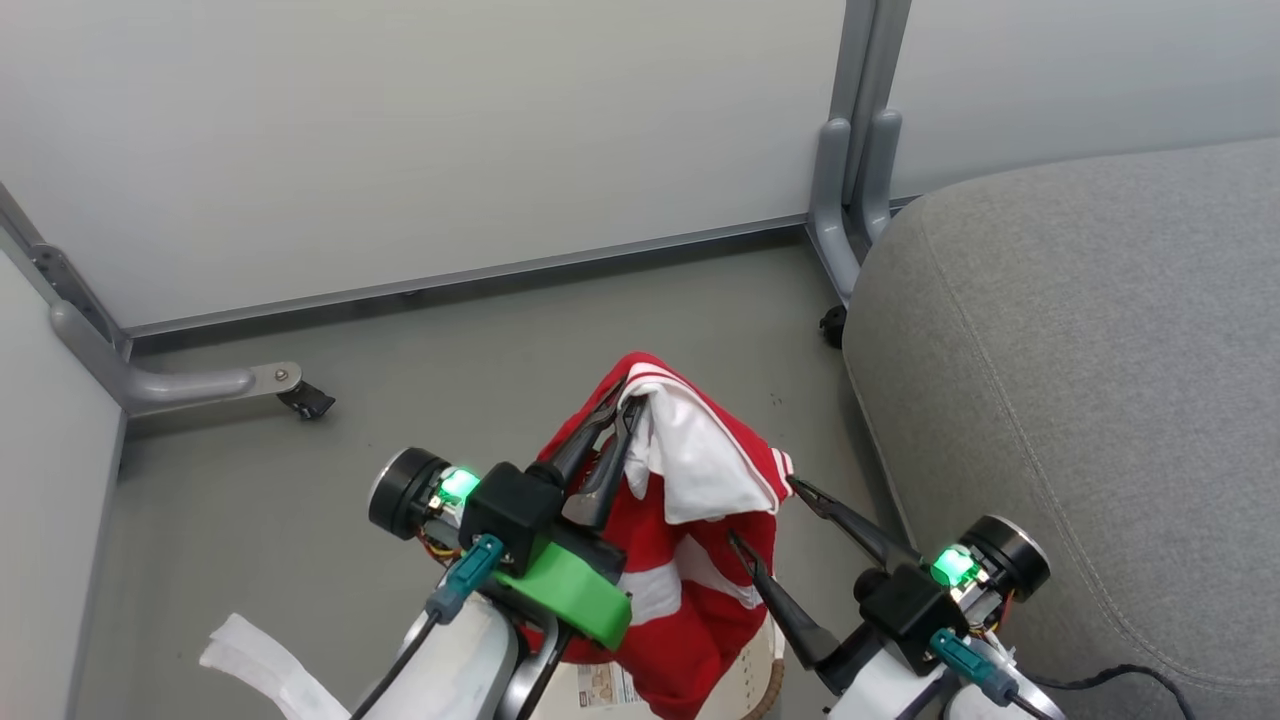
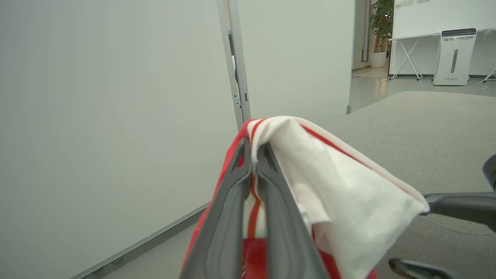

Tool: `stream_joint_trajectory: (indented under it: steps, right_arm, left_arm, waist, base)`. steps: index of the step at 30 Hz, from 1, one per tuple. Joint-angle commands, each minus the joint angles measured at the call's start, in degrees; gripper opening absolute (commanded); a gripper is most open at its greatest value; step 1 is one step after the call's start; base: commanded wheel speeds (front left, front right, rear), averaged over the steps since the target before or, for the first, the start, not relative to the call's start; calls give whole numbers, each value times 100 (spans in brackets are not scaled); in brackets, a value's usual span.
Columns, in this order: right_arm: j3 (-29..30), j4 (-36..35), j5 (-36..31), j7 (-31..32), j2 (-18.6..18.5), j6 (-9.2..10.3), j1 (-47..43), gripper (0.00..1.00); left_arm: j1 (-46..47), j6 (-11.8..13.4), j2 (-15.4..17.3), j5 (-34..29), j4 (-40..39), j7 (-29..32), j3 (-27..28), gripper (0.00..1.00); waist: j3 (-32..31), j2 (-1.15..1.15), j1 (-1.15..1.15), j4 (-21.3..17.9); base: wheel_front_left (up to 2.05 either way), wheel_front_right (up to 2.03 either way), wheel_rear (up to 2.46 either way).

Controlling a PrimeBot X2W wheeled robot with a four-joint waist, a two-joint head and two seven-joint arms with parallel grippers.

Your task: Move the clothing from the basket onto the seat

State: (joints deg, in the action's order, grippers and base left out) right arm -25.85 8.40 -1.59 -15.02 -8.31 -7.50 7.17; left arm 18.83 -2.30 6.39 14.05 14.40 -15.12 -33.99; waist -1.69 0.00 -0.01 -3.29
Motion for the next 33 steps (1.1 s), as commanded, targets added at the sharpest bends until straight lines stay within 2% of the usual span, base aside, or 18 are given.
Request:
stream_joint_trajectory:
  steps: [1,10,23,24,25,33]
  right_arm:
    - [-7,-26,-58,-23,-36,2,95,100]
    - [-156,352,34,-19,-60,2,303,100]
    - [-329,1049,217,-19,-73,2,426,98]
    - [-364,1048,238,-19,-77,2,431,29]
    - [-437,1054,296,-19,-82,2,428,0]
    - [-624,1147,658,-19,-165,2,373,0]
  left_arm:
    - [46,-24,-25,-23,-63,8,-50,0]
    - [68,-159,-126,53,-313,152,-394,0]
    - [-29,-174,-84,91,-585,303,-622,0]
    - [-33,-172,-76,97,-587,311,-628,0]
    - [-36,-167,-68,100,-587,304,-632,0]
    - [-35,-139,-33,154,-496,286,-646,0]
  waist:
    - [-11,0,1,13]
    - [-73,0,1,88]
    - [-108,0,1,168]
    - [-106,0,1,167]
    - [-101,0,1,166]
    - [-68,0,1,166]
  base:
    - [0,0,0]
    - [0,0,0]
    - [0,0,0]
    - [0,0,0]
    - [0,0,0]
    - [0,0,0]
